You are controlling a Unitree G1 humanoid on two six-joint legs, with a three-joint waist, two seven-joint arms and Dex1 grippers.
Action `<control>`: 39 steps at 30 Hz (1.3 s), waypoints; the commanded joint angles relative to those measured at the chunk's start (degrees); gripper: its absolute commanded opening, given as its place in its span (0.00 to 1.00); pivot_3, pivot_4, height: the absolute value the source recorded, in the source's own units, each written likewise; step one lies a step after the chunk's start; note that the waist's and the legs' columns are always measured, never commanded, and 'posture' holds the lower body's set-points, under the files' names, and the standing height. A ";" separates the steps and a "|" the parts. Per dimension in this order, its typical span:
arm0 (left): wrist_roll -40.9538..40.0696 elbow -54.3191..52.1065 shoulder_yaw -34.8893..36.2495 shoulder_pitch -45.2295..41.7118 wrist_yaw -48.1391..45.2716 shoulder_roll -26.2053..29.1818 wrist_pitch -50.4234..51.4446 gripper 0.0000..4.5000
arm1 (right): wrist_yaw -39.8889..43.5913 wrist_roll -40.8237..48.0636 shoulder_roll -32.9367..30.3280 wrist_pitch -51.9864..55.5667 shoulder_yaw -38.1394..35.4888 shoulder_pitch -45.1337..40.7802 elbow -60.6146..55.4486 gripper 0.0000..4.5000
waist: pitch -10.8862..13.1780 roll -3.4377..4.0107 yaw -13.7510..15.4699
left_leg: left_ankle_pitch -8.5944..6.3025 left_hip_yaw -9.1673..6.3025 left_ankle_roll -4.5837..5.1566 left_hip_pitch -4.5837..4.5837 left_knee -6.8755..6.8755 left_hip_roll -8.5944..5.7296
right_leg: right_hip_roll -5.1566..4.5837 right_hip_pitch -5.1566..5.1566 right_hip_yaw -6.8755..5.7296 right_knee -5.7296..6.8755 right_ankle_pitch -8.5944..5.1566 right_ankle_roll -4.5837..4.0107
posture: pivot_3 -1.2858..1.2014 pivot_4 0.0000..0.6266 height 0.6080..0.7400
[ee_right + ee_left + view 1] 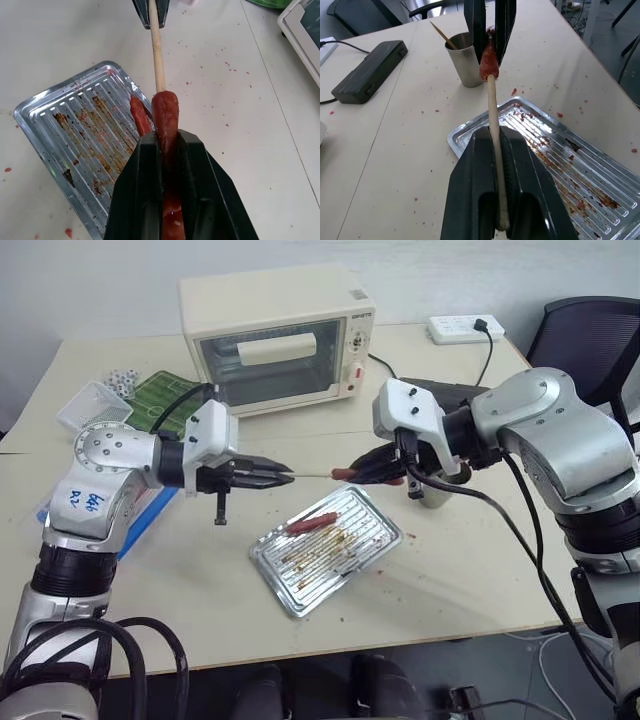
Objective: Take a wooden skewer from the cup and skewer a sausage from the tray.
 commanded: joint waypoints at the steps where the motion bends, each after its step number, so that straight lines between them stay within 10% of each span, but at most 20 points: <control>1: -0.31 -2.72 1.33 0.13 1.36 0.17 -0.67 0.00 | 1.31 0.77 0.75 -2.23 -1.06 -2.02 -1.14 0.32 | 0.00 0.00 -0.04 | 0.00 0.00 0.00 0.00 0.00 0.01 | 0.00 -0.01 0.00 0.01 0.00 0.00 | 0.52 0.24 1.00; 7: -1.82 -9.72 8.70 8.57 9.38 1.64 3.41 0.00 | -3.16 1.14 0.28 -0.93 -6.59 -2.24 1.47 0.74 | 0.00 0.00 -0.07 | 0.00 -0.17 0.00 -0.01 -0.01 0.07 | 0.01 -0.05 0.05 0.01 0.00 0.00 | 0.52 0.24 1.00; 13: -1.62 -23.52 20.62 23.16 23.86 -0.05 9.96 0.00 | -7.66 6.39 2.24 6.61 -13.56 -3.54 3.38 0.74 | 0.00 0.00 -0.07 | -0.01 -0.22 0.02 0.01 -0.04 0.19 | -0.08 -0.06 0.11 0.02 0.00 0.00 | 0.52 0.24 1.00; 18: 0.98 -32.41 34.63 33.80 39.18 -5.39 17.25 0.00 | -8.36 12.09 2.85 12.12 -17.02 -3.27 2.10 0.99 | 0.00 0.00 -0.07 | -0.03 -0.28 0.05 0.03 -0.04 0.20 | -0.18 -0.03 0.11 0.08 0.00 0.00 | 0.52 0.24 1.00; 26: 4.06 -33.66 48.81 46.19 48.58 -10.91 19.40 0.00 | -11.65 17.99 4.45 15.16 -19.38 -0.47 -1.03 0.99 | -0.04 -0.06 0.03 | -0.05 -0.29 0.08 0.05 -0.04 0.15 | -0.29 -0.02 0.08 0.11 0.00 -0.01 | 0.52 0.24 1.00; 39: 4.88 -28.44 48.01 52.47 49.56 -13.12 13.63 0.00 | -14.63 19.38 5.05 14.16 -18.18 0.07 -0.87 0.99 | -0.06 -0.09 -0.08 | -0.12 -0.27 0.12 0.06 -0.05 0.14 | -0.37 -0.03 0.07 0.11 -0.01 -0.03 | 0.52 0.24 1.00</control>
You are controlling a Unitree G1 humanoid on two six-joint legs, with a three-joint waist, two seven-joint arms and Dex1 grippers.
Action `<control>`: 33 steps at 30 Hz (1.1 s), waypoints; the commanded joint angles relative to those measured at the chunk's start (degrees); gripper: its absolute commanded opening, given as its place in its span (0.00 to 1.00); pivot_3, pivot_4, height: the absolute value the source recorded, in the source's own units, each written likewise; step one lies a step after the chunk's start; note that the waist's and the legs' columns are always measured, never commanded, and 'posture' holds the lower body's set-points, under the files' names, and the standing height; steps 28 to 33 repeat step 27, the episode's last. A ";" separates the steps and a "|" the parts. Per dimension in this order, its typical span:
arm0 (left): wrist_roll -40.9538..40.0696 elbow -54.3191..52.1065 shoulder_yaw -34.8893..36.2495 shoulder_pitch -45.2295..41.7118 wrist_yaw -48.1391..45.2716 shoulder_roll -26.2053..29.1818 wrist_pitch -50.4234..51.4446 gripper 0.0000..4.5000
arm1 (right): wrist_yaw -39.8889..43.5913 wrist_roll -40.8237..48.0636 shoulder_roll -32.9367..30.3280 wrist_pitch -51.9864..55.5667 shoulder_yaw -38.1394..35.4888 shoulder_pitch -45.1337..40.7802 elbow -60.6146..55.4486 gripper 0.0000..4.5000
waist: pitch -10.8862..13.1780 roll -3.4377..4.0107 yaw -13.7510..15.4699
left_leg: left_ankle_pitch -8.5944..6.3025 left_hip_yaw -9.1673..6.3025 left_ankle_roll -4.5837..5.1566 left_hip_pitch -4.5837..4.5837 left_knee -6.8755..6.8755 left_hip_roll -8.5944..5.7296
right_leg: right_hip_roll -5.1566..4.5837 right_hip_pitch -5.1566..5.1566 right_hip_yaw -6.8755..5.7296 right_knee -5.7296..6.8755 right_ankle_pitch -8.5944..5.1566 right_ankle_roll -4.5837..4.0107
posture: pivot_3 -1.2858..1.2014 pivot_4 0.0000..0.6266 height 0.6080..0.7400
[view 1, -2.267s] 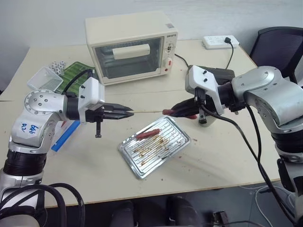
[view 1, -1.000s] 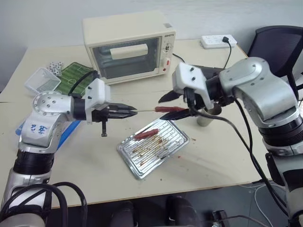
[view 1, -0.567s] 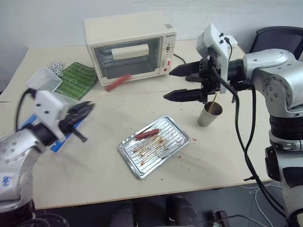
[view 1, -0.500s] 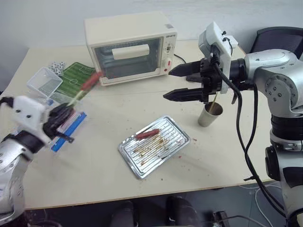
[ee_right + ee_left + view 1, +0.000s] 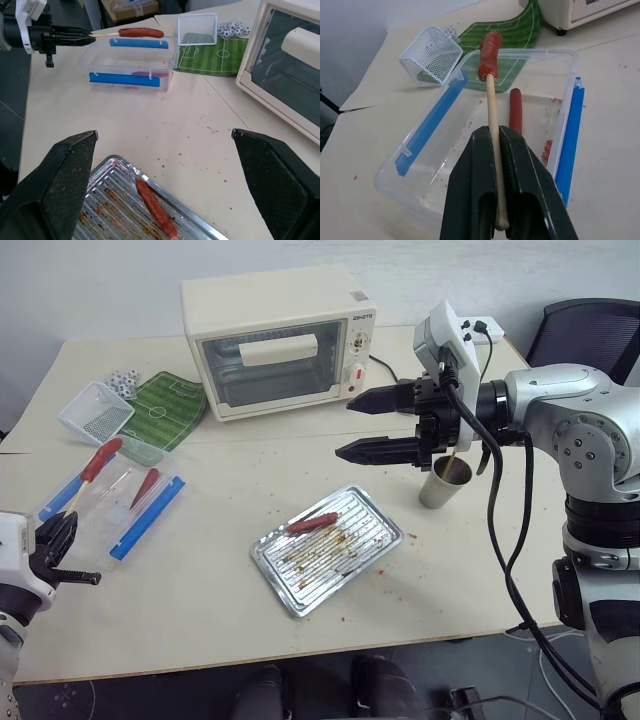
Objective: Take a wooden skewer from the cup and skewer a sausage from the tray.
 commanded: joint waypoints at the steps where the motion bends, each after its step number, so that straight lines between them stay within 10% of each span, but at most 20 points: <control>1: 1.07 4.12 -0.26 -1.53 0.87 1.50 -3.03 0.06 | -0.39 1.13 0.20 -1.17 -0.97 -0.69 -1.15 1.00 | 0.00 0.00 -0.03 | 0.00 0.01 0.00 0.00 0.00 0.01 | 0.01 -0.01 0.00 0.00 0.00 0.00 | 0.52 0.24 1.00; 14: -16.22 -0.20 17.64 6.16 -5.61 3.63 4.59 0.91 | 3.64 0.62 -3.16 -4.03 -0.51 -0.05 1.14 1.00 | -0.01 -0.02 -0.48 | -0.16 0.08 0.00 -0.01 -0.08 0.09 | 0.00 -0.03 0.03 -0.24 0.00 -0.01 | 0.52 0.24 1.00; 22: -30.92 6.75 35.82 25.21 -20.11 5.83 6.62 0.91 | 8.16 -2.22 -4.80 -9.05 0.75 -2.87 8.79 1.00 | -0.01 -0.02 -0.67 | -0.21 0.16 -0.02 0.01 -0.07 0.06 | 0.00 -0.18 0.06 -0.38 -0.07 -0.11 | 0.52 0.24 1.00; 33: -30.94 9.99 37.52 28.81 -22.09 7.50 3.89 0.91 | 10.55 -2.55 -5.40 -9.72 1.23 -3.14 10.08 1.00 | -0.01 -0.02 -0.32 | -0.24 0.14 -0.03 0.00 -0.07 0.07 | -0.04 -0.25 0.06 -0.33 -0.09 -0.16 | 0.52 0.24 1.00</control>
